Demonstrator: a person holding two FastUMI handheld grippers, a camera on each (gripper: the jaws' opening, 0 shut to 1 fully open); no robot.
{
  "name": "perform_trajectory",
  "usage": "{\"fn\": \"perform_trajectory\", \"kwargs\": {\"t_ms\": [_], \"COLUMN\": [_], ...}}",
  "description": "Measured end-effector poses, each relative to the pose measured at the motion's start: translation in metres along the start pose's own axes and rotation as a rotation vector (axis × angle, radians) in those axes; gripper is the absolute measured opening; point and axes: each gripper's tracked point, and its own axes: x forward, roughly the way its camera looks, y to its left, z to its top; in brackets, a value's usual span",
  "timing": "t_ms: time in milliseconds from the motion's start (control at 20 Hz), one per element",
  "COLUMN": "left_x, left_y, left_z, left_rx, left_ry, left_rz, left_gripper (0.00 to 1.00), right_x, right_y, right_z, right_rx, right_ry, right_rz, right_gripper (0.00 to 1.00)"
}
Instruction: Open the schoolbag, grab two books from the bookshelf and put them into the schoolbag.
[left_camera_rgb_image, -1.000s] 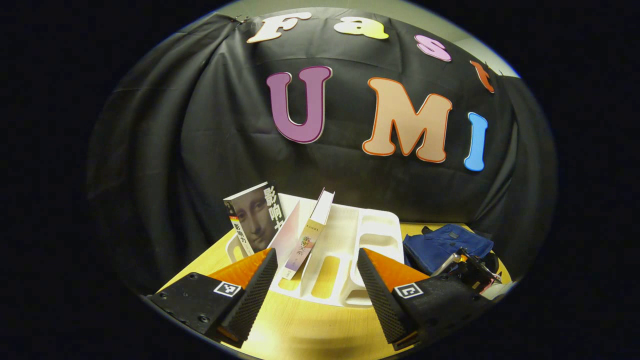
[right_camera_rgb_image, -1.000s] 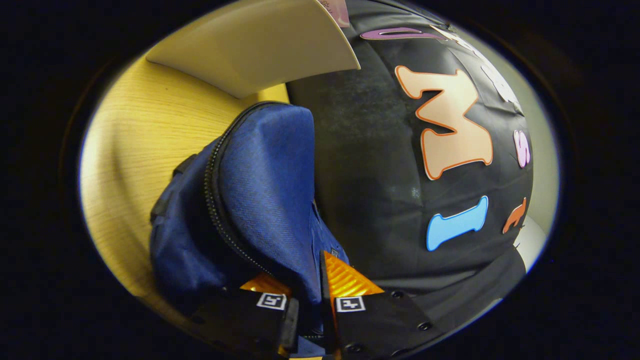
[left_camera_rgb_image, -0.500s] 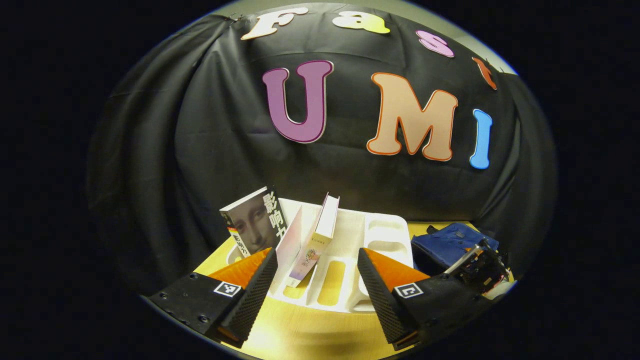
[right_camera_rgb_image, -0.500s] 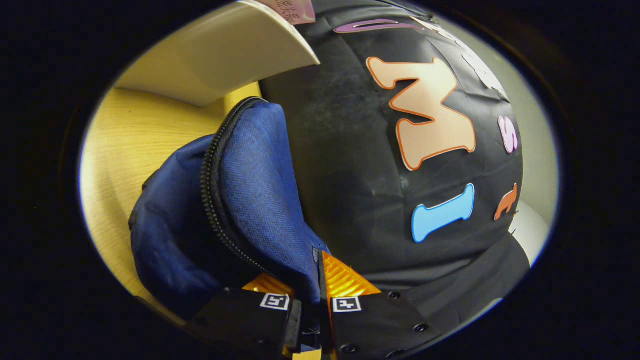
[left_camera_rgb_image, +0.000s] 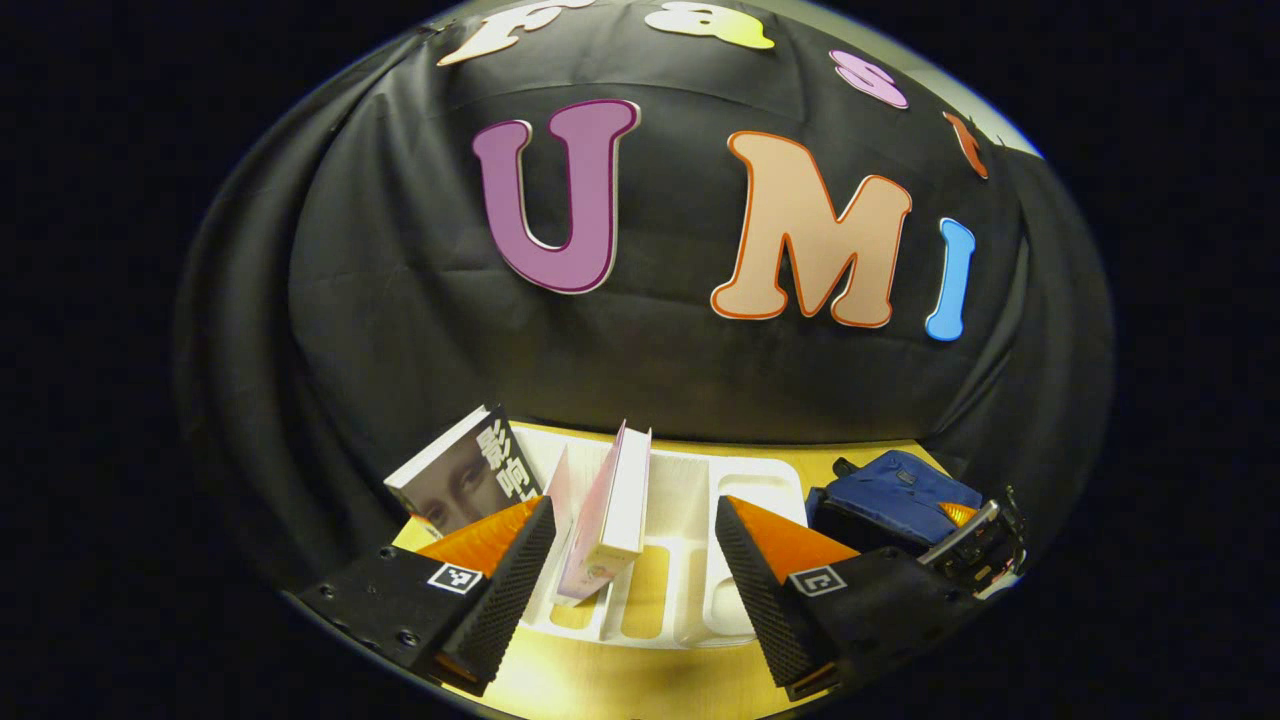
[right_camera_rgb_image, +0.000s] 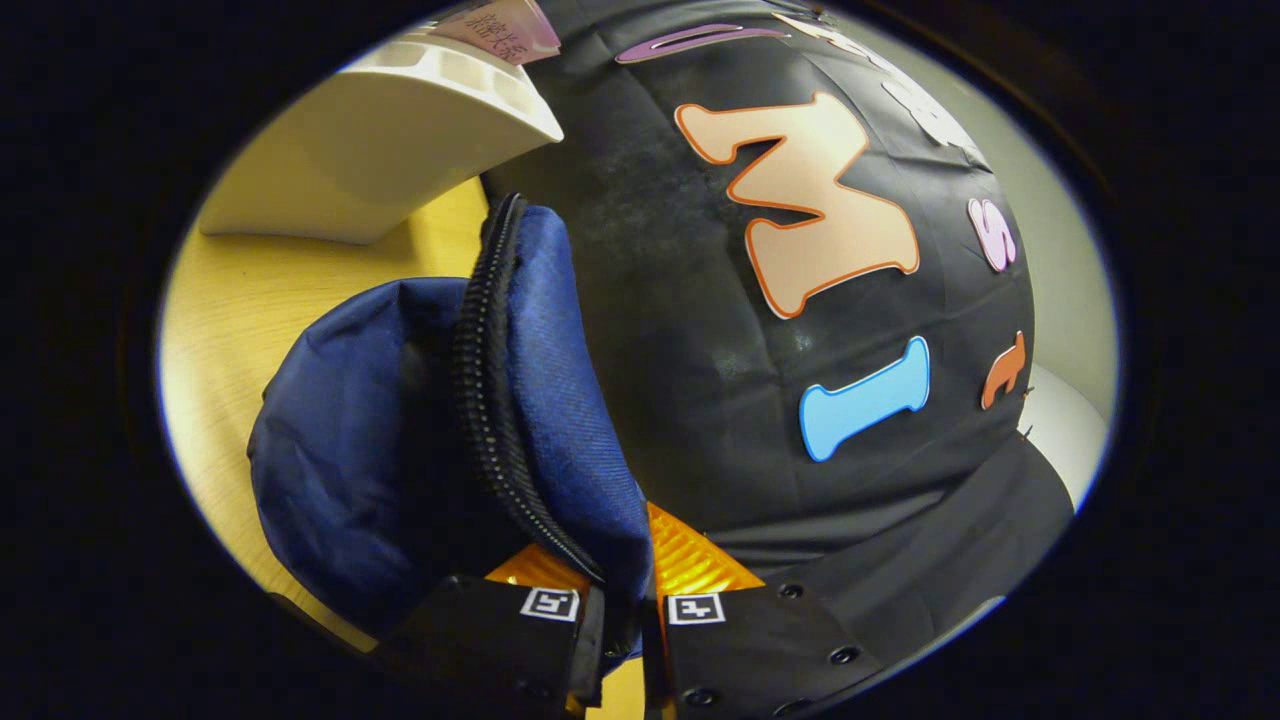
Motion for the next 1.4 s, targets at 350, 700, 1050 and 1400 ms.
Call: {"fn": "perform_trajectory", "kwargs": {"t_ms": [350, 700, 1050, 1400], "left_x": [0.043, 0.077, 0.096, 0.107], "left_y": [0.000, 0.009, 0.029, 0.041], "left_z": [-0.015, -0.053, -0.075, -0.081], "left_rx": [0.030, 0.044, 0.021, 0.118], "left_ry": [0.217, 0.529, 0.790, 0.928], "left_rz": [-0.094, -0.128, -0.093, -0.068], "left_gripper": [0.95, 0.93, 0.75, 0.64], "right_x": [-0.016, -0.025, -0.040, -0.045], "right_y": [-0.009, -0.013, -0.018, -0.019], "right_z": [-0.002, -0.002, -0.002, -0.001], "right_rx": [0.043, 0.078, 0.087, 0.088], "right_ry": [0.011, 0.013, 0.014, 0.017], "right_rz": [0.012, 0.020, 0.024, 0.023], "right_gripper": [0.18, 0.18, 0.18, 0.18]}}
